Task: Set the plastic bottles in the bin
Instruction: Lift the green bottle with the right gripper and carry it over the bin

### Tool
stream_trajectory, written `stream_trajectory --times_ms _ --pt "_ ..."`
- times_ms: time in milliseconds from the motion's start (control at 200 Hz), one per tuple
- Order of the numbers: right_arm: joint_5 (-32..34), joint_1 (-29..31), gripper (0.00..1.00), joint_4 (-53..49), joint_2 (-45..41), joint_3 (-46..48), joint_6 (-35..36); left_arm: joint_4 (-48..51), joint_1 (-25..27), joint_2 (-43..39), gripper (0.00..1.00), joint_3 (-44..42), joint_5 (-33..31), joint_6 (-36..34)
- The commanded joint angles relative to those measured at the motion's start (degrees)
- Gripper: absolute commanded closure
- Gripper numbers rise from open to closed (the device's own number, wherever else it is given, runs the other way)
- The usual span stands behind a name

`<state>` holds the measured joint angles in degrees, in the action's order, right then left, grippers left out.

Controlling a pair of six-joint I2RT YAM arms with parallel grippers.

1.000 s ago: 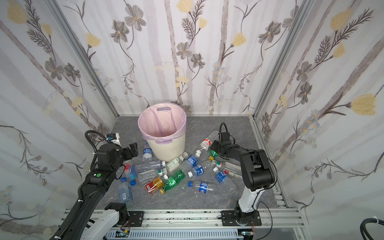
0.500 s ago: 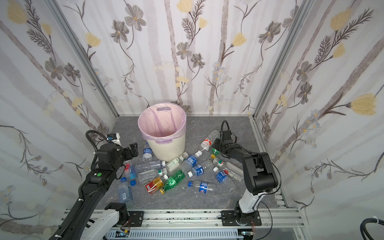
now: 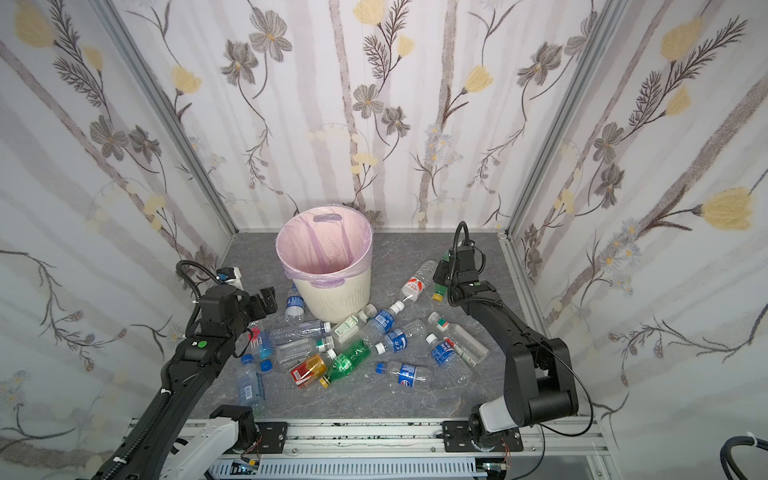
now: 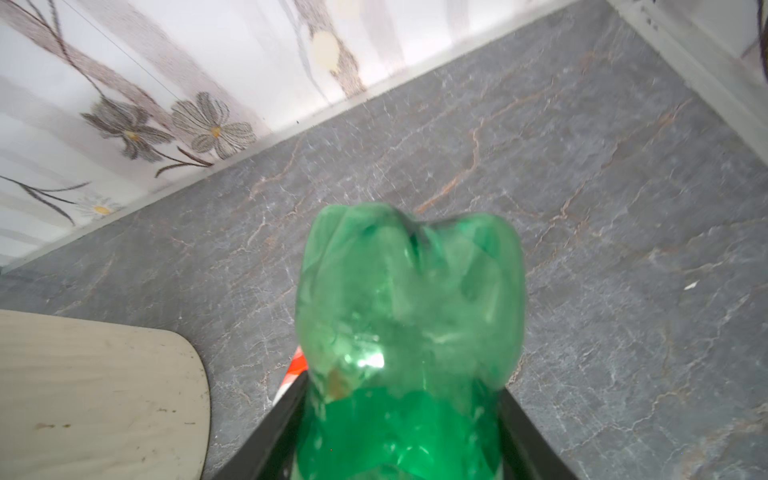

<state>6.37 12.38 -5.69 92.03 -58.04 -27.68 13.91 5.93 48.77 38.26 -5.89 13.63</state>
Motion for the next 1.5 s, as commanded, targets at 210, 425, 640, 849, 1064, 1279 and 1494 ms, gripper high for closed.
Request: stream_trajectory --times_ms 210,425,640,849,1064,1279,1494 --pt "-9.48 2.99 0.53 -1.17 -6.59 -9.75 9.22 1.02 -0.83 0.80 0.00 1.20 -3.59 1.22" --pt "-18.63 8.30 0.54 0.53 -5.69 -18.93 11.79 1.99 -2.10 1.73 0.00 1.44 -4.99 1.74" --pt "-26.61 15.00 0.54 2.26 -1.24 -27.83 13.00 3.67 -3.95 3.77 0.00 2.33 -5.54 2.65" --pt "-29.82 21.24 0.53 1.57 5.76 -34.85 14.93 4.60 -5.20 6.52 0.01 2.83 -5.46 4.41" --pt "-31.41 22.95 0.53 2.44 11.21 -39.77 14.60 4.96 -5.71 8.87 0.03 3.40 -6.85 6.67" --pt "-29.96 22.95 0.53 1.56 17.92 -45.68 14.08 5.34 -6.11 10.01 0.02 3.14 -6.85 6.85" --pt "-27.89 22.95 0.51 0.52 23.23 -49.24 14.05 5.64 -6.95 11.64 0.02 2.61 -6.59 6.70"
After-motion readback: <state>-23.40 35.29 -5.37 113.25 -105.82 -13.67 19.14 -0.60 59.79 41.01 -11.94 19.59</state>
